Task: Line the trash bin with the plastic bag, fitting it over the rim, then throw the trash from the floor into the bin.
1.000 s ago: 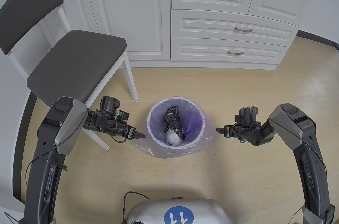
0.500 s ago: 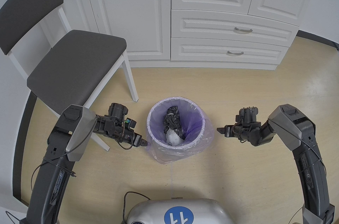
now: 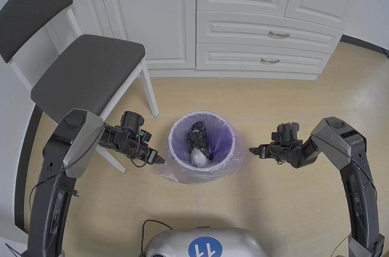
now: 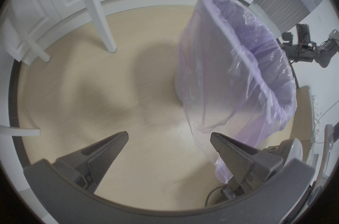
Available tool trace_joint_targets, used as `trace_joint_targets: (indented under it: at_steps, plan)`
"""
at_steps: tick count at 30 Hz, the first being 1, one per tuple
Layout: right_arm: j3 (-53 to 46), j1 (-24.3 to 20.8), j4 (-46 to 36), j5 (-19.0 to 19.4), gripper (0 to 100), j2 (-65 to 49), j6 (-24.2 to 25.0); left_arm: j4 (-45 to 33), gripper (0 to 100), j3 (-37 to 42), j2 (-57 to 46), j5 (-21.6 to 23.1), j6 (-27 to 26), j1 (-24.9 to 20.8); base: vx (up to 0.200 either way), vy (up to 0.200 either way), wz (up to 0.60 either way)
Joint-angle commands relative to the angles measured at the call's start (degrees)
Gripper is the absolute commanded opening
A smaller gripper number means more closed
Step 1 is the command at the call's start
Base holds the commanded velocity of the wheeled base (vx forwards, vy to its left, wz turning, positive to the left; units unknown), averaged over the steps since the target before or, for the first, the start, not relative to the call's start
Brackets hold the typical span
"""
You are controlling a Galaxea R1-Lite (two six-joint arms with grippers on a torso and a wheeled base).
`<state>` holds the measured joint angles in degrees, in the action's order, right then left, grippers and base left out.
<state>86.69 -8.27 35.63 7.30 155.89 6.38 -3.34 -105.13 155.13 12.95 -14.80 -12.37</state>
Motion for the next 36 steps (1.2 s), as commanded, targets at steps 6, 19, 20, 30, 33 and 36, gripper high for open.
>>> trace_joint_targets:
  at_steps: [6, 19, 20, 30, 33, 36]
  plan:
    - [0.1, -3.5, 3.1, 0.2, 100, -0.9, 2.6, 8.1, 100, 17.1, -11.2, -5.5, 0.3, -0.2, 0.0, 0.0, 0.0]
    - [15.8, -6.9, -4.1, -0.8, 100, 8.9, 5.2, 26.5, 100, 37.3, -19.8, -6.7, 0.4, -0.5, 0.0, 0.0, 0.0]
    - [16.4, -7.0, -5.2, -0.8, 100, 9.0, 5.3, 27.7, 100, 38.5, -20.4, -6.7, 0.4, -0.7, 0.0, 0.0, 0.0]
    - [10.1, -6.3, -4.3, -0.5, 100, 3.5, 5.9, 35.8, 100, 46.9, -25.6, -6.7, 0.7, -2.9, 0.0, 0.0, 0.0]
    - [3.2, -5.2, -1.4, -0.3, 100, -0.7, 5.7, 37.2, 100, 48.5, -26.9, -6.7, 0.8, -3.4, 0.0, 0.0, 0.0]
    - [-3.4, -3.4, 2.3, 0.1, 100, -4.7, 5.2, 39.6, 100, 50.9, -28.8, -6.7, 2.0, -3.9, 0.0, 0.0, 0.0]
